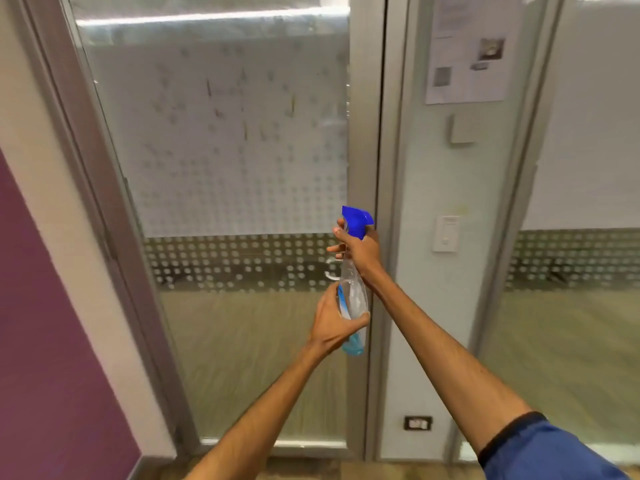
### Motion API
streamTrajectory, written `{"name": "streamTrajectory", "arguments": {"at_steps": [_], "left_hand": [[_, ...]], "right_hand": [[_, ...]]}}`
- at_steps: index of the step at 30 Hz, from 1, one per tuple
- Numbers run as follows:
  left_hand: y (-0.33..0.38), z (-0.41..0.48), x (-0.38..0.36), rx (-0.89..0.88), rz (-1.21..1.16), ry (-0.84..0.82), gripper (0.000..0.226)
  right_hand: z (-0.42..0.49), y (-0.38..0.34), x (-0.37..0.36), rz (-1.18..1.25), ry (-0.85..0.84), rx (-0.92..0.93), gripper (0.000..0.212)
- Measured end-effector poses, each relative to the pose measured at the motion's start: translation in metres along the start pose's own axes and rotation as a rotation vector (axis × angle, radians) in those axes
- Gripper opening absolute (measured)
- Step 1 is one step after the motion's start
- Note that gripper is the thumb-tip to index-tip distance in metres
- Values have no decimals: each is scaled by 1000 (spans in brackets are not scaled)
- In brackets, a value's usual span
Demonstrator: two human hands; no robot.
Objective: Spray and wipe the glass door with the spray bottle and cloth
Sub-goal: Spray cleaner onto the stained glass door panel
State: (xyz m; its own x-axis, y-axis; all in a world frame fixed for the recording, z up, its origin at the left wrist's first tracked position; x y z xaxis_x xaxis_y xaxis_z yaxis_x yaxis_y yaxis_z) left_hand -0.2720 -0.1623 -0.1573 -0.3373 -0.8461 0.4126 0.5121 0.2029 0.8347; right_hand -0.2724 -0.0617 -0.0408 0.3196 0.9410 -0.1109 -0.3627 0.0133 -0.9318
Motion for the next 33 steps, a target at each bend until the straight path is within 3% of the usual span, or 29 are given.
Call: {"name": "streamTrajectory", "arguments": {"at_steps": [8,14,17,21,24,28,33], "left_hand": [[-32,76,96,-3,40,149,86],[-50,111,161,18,2,260,98],[-59,124,195,17,7,308,96],[-67,144,244,-25,-18,339,82],[-74,158,286,-64,-27,355,75],[-81,181,347,-104,-26,340,65],[-88,210,424,-166,-9,284,78]], "right_hand": [[103,3,-100,25,-142,91,16],[152,-4,-167,43,-166,137,23],[169,-10,-205,15,-190,169,20],[187,-24,-261,-26,-212,225,36],[205,-37,-303,-85,-190,279,39],[236,-56,-355,-186,-99,348,28],[264,-79,-420,-271,-21,435,17]]}}
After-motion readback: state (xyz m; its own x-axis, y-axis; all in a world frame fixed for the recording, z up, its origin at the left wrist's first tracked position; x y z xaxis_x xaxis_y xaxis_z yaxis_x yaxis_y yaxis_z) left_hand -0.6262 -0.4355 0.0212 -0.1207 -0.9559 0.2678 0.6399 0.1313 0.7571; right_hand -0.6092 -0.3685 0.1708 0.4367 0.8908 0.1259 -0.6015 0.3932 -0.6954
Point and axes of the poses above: each hand's wrist, its own z-axis towards the middle knuckle, its own x-axis out of the back of the hand, y = z × x, the point moved 4 cm from there along z, towards the middle knuckle, and after that the axes turned 7 degrees about -y, right-handed, at the moved point
